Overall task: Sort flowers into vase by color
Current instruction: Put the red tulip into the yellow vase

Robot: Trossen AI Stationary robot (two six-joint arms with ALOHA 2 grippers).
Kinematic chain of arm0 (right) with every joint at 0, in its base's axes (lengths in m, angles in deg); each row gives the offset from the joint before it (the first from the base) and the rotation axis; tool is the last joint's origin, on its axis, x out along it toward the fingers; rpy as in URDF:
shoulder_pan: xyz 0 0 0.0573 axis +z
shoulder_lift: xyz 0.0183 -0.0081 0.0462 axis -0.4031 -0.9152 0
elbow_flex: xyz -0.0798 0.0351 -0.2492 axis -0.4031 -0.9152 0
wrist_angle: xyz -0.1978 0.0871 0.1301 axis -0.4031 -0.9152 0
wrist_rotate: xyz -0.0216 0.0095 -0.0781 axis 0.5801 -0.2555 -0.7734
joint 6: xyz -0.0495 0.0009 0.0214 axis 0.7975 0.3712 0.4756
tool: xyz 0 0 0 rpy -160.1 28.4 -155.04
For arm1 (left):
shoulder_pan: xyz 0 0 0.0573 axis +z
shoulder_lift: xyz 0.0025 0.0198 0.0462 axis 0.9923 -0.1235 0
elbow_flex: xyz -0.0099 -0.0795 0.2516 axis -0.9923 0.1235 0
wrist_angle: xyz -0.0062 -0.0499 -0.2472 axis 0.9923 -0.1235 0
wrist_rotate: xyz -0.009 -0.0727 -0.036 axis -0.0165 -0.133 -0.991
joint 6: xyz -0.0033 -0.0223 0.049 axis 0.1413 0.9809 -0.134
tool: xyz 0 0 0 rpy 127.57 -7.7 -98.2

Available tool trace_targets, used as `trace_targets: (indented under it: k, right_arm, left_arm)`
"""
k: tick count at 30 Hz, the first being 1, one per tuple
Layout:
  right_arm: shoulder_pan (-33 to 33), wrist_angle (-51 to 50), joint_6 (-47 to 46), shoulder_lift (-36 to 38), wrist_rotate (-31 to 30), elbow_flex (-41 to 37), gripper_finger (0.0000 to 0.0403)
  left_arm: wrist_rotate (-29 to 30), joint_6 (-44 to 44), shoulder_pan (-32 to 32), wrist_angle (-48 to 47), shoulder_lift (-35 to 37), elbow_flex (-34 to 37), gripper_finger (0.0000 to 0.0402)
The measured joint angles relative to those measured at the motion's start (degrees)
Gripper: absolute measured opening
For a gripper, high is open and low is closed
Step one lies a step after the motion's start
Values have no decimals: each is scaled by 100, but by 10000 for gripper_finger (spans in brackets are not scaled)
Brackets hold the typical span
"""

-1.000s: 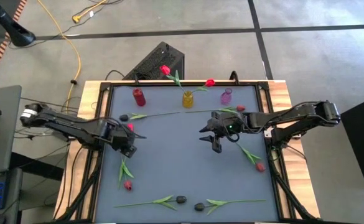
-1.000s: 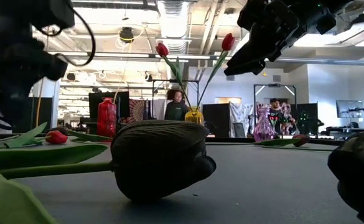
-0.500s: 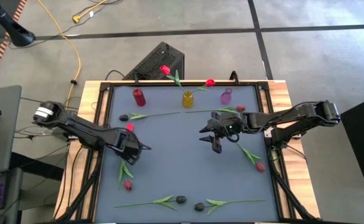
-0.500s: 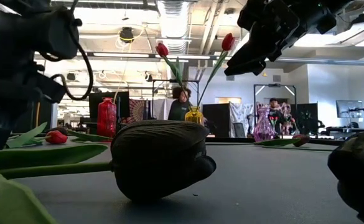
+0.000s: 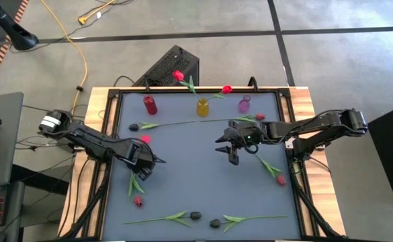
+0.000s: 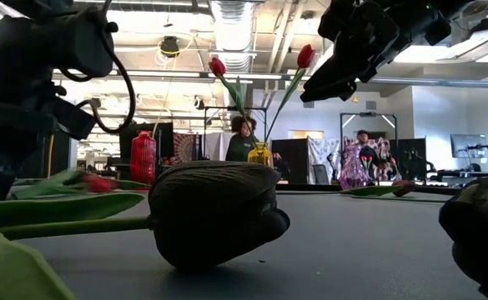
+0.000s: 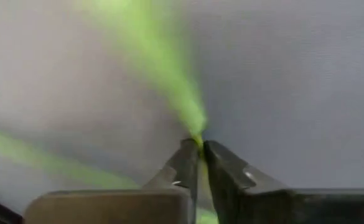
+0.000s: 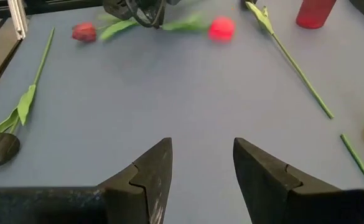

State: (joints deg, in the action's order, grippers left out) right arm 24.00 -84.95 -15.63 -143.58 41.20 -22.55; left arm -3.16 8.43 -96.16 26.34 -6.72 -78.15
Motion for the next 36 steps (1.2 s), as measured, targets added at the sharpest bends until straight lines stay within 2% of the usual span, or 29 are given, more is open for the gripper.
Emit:
trace_targets:
  k: [3, 8, 14, 18, 20, 26, 33, 36]
  right_arm:
    - [2, -2, 0, 0, 0, 0, 195]
    - [2, -44, 0, 0, 0, 0, 195]
    - [15, -193, -50, -1, 2, 0, 195]
    - [15, -332, -192, -2, 2, 0, 195]
    - [20, -417, -196, -2, 2, 0, 195]
    - [22, -482, -240, -4, 4, 0, 195]
    - [20, -501, -212, -2, 4, 0, 195]
    - [20, -565, -210, -4, 4, 0, 195]
  left_arm:
    - [208, -219, 14, 19, -14, -106, 7]
    - [898, -901, 136, 308, -13, -525, 2]
    - [1129, -2337, 289, 1448, 57, -1133, 0]
    - [1214, -3315, 290, 2540, 388, -1225, 0]
    - [1491, -3714, 280, 2868, 559, -1229, 0]
    - [2421, -4284, 278, 3070, 1032, -1229, 0]
    - [3153, -4750, 287, 2938, 1423, -1225, 0]
    - [3278, -4976, 363, 2958, 1764, -1225, 0]
